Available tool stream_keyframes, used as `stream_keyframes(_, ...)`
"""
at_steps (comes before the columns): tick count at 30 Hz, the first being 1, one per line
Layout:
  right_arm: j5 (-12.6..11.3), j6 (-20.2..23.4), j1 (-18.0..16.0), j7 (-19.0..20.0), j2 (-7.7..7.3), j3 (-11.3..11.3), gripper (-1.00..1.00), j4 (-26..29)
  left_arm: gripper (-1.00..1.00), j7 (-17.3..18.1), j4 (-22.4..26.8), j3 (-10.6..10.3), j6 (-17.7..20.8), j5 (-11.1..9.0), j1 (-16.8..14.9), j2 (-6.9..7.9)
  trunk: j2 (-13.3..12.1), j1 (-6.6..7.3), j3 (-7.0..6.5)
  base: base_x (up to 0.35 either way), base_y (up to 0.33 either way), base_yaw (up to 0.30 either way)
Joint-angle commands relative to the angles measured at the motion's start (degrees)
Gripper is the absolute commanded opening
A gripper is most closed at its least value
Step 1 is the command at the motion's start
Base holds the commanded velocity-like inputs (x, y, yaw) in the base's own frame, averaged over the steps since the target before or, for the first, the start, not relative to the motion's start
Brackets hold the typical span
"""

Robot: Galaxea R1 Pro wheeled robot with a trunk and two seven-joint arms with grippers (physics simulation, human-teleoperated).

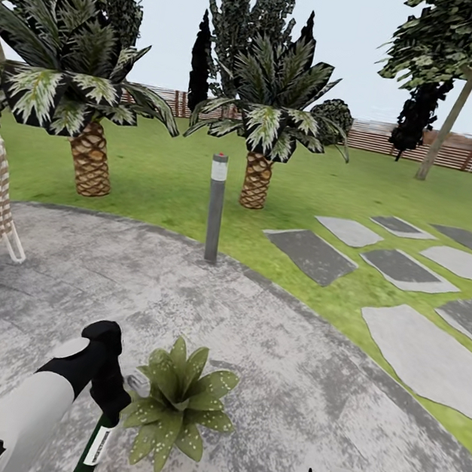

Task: Pick up the pesticide atomizer in the garden and spray insectifuge to fully cover both potted plants in the garden.

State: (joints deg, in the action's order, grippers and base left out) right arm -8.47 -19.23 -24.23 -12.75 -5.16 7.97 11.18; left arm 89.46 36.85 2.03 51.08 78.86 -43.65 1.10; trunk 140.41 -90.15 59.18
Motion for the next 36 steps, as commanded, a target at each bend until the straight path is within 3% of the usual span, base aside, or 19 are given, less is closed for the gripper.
stream_keyframes(1,-0.6,-0.2,0.0,-0.2,-0.03,0.5,1.0,0.0,-1.0,0.5,0.1,0.2,0.6,0.6,0.0,0.01,0.0,0.01,0.05,0.0,0.0,0.276)
stream_keyframes(8,-0.6,-0.2,0.0,-0.2,-0.03,0.5,1.0,0.0,-1.0,0.2,0.0,0.2,0.6,0.6,0.0,1.11,0.0,0.01,0.05,0.0,0.0,0.277)
stream_keyframes(13,-0.6,-0.2,0.0,-0.2,-0.03,0.5,1.0,0.0,-1.0,-6.3,-0.3,0.2,0.4,0.0,1.1,2.32,0.0,0.01,0.05,-0.087,0.0,0.277)
stream_keyframes(21,-0.5,-0.2,0.0,-0.1,-0.03,0.6,1.0,-0.1,-1.0,-9.4,-0.3,1.1,0.3,-0.6,2.5,3.48,0.0,0.01,0.05,-0.315,0.0,0.277)
stream_keyframes(23,-0.5,-0.2,0.0,-0.1,-0.03,0.6,1.0,-0.1,-1.0,-13.2,-0.4,2.0,-0.2,-3.7,3.3,3.79,0.0,0.01,0.05,-0.335,0.0,0.277)
stream_keyframes(24,-0.5,-0.2,0.0,-0.1,-0.03,0.6,1.0,-0.1,-1.0,-16.5,-0.4,2.2,-2.4,-6.6,4.2,3.85,0.0,0.01,0.05,-0.335,0.0,0.277)
stream_keyframes(26,-0.4,-0.2,0.0,-0.1,-0.01,0.6,1.0,-0.1,-1.0,-22.3,-0.7,2.4,-8.3,-12.3,5.8,3.89,0.0,0.01,0.05,-0.335,0.0,0.277)
stream_keyframes(28,-0.4,-0.2,0.0,0.0,0.04,0.6,1.0,-0.1,-1.0,-29.4,-0.9,2.7,-15.4,-20.8,9.3,3.9,0.0,0.01,0.05,-0.335,0.0,0.277)
stream_keyframes(30,-0.4,-0.2,0.0,0.1,0.05,0.6,1.0,-0.1,-1.0,-32.2,-0.9,2.9,-20.9,-24.9,11.4,3.96,0.0,0.01,0.05,-0.335,0.0,0.265)
stream_keyframes(34,-0.3,-0.2,0.0,0.2,0.06,0.8,1.0,-0.2,-1.0,-33.8,-1.0,3.2,-30.2,-28.1,13.7,3.95,0.0,0.01,0.05,-0.336,-0.014,0.228)
stream_keyframes(36,0.1,-0.2,0.0,0.2,0.06,3.9,1.0,-0.2,-1.0,-33.8,-1.0,3.8,-32.1,-29.7,14.0,3.97,0.0,0.01,0.05,-0.336,-0.064,0.095)
